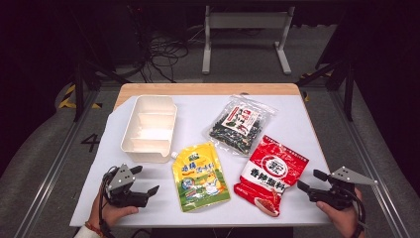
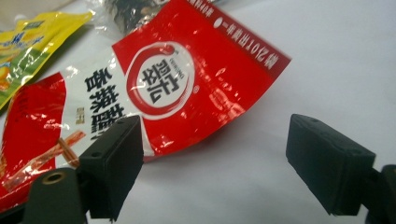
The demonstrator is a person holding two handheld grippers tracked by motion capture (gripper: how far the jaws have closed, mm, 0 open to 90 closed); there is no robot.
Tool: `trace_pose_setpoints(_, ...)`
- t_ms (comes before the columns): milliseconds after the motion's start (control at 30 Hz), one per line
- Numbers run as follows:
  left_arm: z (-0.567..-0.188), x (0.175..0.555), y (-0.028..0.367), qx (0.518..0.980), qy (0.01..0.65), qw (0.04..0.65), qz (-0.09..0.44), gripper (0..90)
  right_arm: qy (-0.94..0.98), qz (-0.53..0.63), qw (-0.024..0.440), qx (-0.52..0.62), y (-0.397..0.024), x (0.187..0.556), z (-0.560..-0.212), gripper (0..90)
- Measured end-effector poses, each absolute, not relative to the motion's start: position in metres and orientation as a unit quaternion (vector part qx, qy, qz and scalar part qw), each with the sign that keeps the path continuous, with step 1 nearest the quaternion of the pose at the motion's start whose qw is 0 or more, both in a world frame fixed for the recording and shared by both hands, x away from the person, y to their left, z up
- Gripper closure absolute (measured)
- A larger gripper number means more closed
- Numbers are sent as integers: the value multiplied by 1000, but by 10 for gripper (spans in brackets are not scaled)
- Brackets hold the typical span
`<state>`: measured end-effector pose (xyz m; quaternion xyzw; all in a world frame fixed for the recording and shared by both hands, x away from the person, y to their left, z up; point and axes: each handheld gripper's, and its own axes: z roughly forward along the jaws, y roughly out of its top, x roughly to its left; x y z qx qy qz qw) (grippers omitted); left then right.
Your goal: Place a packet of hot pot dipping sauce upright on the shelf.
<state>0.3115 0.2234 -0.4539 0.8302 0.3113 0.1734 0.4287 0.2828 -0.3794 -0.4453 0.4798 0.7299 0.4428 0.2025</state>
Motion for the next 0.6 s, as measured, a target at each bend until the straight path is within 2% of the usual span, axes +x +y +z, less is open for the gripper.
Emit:
trace_pose_setpoints(200,-454,308,220,838,302,420,176,124,739,440,140,491,-372,291,-454,154)
trace_pose_setpoints(600,-455,304,210,847,289,412,174,138,731,453,76,504,-354,310,-457,144)
